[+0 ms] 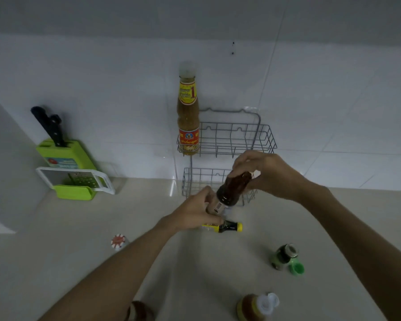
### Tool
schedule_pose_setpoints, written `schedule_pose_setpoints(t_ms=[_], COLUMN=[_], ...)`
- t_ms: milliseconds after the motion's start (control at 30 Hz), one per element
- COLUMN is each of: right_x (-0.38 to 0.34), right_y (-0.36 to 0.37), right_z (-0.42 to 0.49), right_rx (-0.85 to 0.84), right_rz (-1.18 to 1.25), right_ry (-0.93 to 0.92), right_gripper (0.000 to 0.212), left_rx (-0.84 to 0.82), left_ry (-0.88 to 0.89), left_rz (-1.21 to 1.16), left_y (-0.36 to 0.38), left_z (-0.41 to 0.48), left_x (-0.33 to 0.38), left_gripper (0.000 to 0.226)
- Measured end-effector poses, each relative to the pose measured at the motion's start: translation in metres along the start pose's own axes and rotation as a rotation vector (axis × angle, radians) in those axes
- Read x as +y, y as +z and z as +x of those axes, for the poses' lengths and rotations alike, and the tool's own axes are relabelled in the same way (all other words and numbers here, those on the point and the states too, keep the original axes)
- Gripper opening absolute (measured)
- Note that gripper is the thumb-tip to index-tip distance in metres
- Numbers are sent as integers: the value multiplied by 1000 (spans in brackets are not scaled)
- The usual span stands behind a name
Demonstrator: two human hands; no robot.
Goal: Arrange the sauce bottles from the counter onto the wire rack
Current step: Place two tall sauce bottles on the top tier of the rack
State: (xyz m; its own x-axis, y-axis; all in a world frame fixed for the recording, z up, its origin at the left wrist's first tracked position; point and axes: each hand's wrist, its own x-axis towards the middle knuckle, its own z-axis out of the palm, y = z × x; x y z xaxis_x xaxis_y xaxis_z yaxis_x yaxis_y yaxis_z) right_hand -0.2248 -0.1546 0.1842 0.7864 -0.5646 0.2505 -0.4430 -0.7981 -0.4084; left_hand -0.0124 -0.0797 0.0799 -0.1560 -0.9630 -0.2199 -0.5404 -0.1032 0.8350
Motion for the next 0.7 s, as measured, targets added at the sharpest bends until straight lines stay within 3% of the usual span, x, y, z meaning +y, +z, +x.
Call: schedule_pose_setpoints(t_ms=[67, 133, 200, 233, 367, 500, 600, 700], right_x=[-16, -30, -44, -50, -63, -60, -60, -56], right_y=[-16, -18, -3, 8, 29, 7, -22, -48], right_z=[0, -1, -2, -1, 6, 22, 41, 64], right_rx=[50, 114, 316, 423, 559, 534, 652, 779], right_rz=[108, 420, 758, 793, 662, 717, 597, 454], right_ry=[56, 181, 346, 427, 591, 516, 462, 455], right_gripper=[50, 68, 84, 81, 59, 62, 63, 65], left_rx=[111, 271, 439, 520, 734, 679, 660, 770], left_ry=[19, 53, 106, 142, 227, 326, 373, 304], left_rz=[-87, -164, -201, -178, -28, -55, 62, 32], left_y=[0, 4, 5, 5, -2, -14, -30, -50], left_z=[-9, -15, -17, -17, -18, -17, -11, -4], left_x=[16, 28, 39, 43, 56, 59, 54, 54], left_gripper=[52, 55, 58, 60, 63, 75, 92, 92])
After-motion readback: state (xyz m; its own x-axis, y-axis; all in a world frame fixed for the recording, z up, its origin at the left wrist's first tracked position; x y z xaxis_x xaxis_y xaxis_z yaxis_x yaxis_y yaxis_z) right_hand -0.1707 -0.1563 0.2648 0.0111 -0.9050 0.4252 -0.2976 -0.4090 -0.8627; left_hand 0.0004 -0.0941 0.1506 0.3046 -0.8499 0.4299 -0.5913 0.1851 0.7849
